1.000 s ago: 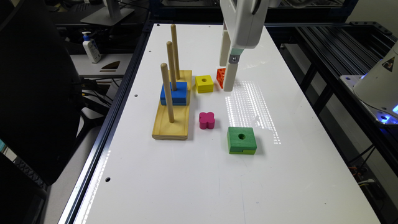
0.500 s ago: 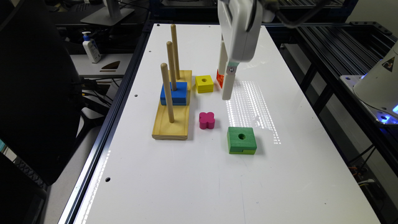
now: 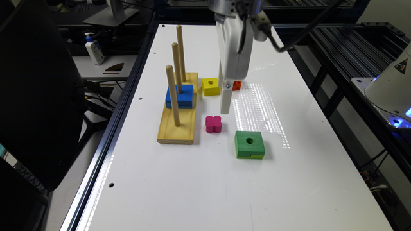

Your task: Pick up pink flower.

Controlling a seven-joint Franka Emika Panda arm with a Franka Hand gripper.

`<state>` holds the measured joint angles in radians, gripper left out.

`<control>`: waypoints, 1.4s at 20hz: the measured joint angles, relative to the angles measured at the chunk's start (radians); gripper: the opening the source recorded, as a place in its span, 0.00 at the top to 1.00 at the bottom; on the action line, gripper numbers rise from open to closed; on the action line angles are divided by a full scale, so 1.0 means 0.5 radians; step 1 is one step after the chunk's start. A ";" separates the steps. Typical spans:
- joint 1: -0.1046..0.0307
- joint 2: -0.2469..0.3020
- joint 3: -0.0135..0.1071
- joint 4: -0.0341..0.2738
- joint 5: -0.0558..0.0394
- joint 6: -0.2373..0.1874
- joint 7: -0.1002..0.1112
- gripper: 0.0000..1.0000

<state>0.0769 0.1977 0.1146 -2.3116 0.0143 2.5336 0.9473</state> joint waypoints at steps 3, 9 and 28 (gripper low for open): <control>0.000 0.005 -0.001 0.003 0.000 0.001 0.000 0.00; 0.000 0.104 -0.003 0.003 -0.001 0.087 0.000 0.00; 0.000 0.304 -0.008 0.079 -0.003 0.249 0.000 0.00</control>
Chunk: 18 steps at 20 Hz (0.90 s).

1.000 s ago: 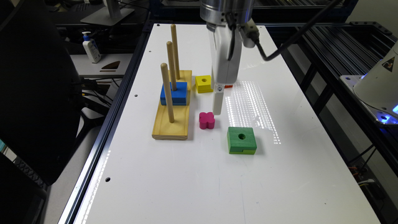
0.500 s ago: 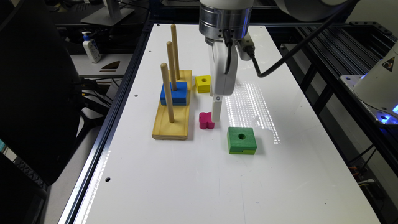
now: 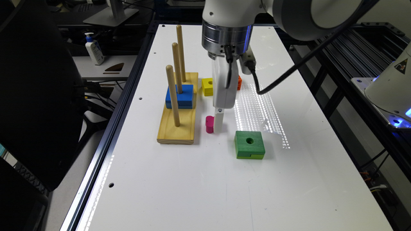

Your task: Pick up pink flower.

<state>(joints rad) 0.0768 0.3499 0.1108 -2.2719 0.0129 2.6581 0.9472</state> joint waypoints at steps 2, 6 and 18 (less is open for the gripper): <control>0.000 0.013 0.000 0.016 0.000 0.000 0.000 0.00; 0.000 0.038 0.000 0.031 0.000 0.002 0.000 0.00; 0.000 0.130 -0.001 0.086 -0.003 0.017 0.000 0.00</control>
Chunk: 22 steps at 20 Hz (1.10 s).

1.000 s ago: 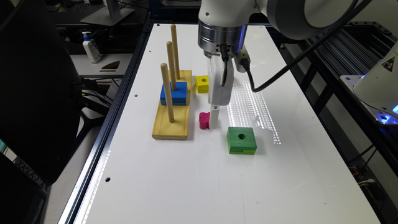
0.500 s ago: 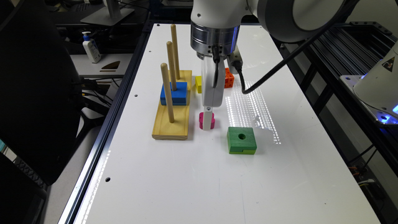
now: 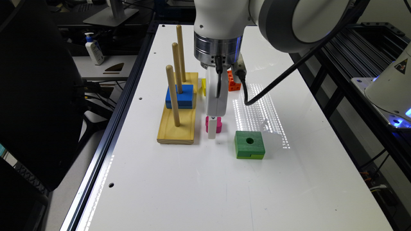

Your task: Pick up pink flower.

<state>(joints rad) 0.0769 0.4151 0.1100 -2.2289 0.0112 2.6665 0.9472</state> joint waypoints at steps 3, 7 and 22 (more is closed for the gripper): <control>0.000 0.001 0.000 0.000 0.000 0.000 0.000 0.00; 0.000 0.033 0.000 0.001 -0.001 0.016 0.000 0.00; 0.000 0.065 -0.002 0.005 -0.003 0.047 0.000 1.00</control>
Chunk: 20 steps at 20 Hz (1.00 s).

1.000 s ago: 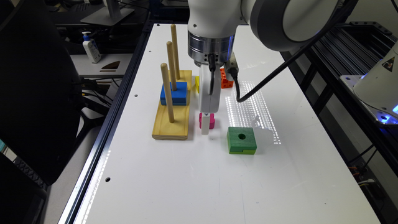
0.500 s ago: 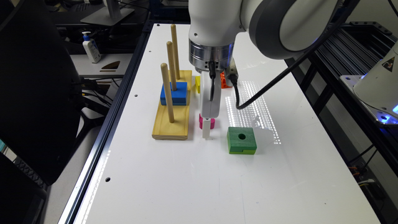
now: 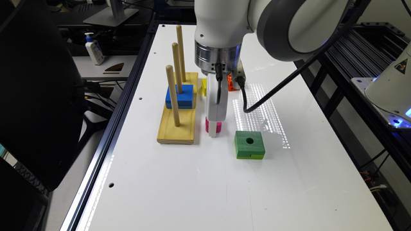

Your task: Pick up pink flower.

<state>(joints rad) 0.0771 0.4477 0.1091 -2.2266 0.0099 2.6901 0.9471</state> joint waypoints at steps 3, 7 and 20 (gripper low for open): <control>0.000 -0.001 0.000 0.000 0.000 -0.001 0.000 1.00; 0.000 -0.048 -0.001 -0.001 0.000 -0.034 0.000 1.00; 0.000 -0.314 0.000 -0.014 0.000 -0.288 0.000 1.00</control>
<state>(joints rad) 0.0771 0.2907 0.1089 -2.2334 0.0099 2.5462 0.9471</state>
